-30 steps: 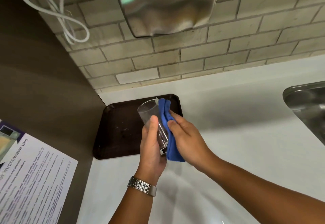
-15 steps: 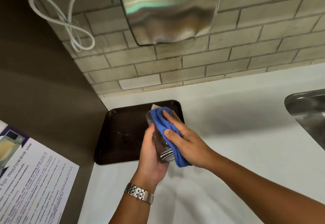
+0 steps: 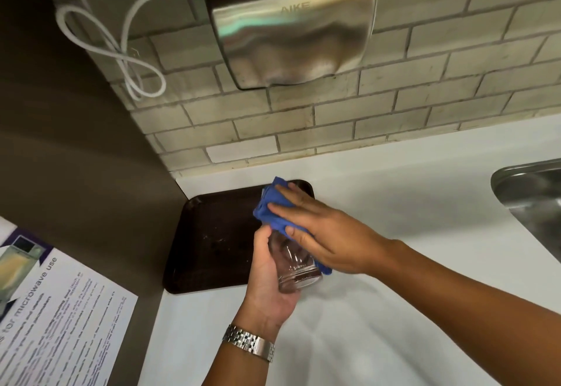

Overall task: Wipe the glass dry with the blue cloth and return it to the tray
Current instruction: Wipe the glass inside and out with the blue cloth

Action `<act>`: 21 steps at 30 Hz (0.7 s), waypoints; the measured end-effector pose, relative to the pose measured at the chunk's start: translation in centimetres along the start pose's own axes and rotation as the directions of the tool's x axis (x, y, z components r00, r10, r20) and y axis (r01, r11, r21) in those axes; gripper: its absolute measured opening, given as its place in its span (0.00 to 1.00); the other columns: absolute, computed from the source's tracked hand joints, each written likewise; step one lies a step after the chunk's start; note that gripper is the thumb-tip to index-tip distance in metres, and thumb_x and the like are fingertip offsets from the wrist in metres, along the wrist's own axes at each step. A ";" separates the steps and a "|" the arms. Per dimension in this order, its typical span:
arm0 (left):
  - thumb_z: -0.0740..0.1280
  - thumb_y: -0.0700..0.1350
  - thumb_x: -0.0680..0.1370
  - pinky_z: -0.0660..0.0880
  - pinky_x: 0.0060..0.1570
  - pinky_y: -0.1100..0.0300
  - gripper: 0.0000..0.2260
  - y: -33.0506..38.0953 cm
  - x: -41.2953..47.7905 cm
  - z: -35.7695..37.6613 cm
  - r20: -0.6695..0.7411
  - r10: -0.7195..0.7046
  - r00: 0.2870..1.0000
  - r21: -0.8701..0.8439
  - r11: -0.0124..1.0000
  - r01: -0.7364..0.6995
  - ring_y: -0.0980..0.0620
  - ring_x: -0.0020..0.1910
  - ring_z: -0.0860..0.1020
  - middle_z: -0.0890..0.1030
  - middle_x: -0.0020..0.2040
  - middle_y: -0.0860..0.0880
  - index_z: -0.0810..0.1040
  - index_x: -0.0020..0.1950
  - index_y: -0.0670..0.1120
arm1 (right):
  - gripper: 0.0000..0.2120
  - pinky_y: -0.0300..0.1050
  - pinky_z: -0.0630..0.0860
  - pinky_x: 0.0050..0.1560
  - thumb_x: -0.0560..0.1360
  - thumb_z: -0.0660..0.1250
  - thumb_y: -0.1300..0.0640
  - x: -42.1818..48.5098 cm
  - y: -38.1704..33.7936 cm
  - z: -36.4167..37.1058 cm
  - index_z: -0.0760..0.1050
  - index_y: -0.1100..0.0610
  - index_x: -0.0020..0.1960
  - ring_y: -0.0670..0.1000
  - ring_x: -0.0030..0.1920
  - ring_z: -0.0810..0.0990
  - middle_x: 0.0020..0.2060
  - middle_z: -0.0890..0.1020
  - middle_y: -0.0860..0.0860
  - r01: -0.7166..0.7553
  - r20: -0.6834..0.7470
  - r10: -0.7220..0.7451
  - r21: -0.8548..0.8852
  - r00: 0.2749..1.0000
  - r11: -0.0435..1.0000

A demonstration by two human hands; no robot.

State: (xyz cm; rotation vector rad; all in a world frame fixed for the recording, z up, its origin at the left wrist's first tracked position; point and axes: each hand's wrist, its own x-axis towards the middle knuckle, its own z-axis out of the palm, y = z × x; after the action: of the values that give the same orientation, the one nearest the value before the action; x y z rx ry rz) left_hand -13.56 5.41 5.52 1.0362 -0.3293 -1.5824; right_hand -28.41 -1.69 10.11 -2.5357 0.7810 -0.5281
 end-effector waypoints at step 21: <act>0.75 0.71 0.75 0.88 0.55 0.47 0.32 1.3 0.3 0.0 -0.076 0.133 0.988 -0.006 0.991 -0.134 0.39 0.61 0.91 0.91 0.64 0.38 0.91 0.66 0.46 | 0.17 0.51 0.76 0.75 0.89 0.60 0.49 -1.8 -2.9 5.0 0.76 0.35 0.74 0.46 0.66 0.85 0.66 0.87 0.44 -0.305 0.030 0.597 0.880 0.801 0.365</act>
State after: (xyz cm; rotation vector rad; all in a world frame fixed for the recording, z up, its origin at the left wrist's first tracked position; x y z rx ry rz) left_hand -12.70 4.78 6.30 1.0413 -0.3313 -1.4198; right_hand -26.21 3.00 6.95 -1.2128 0.9638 -0.8445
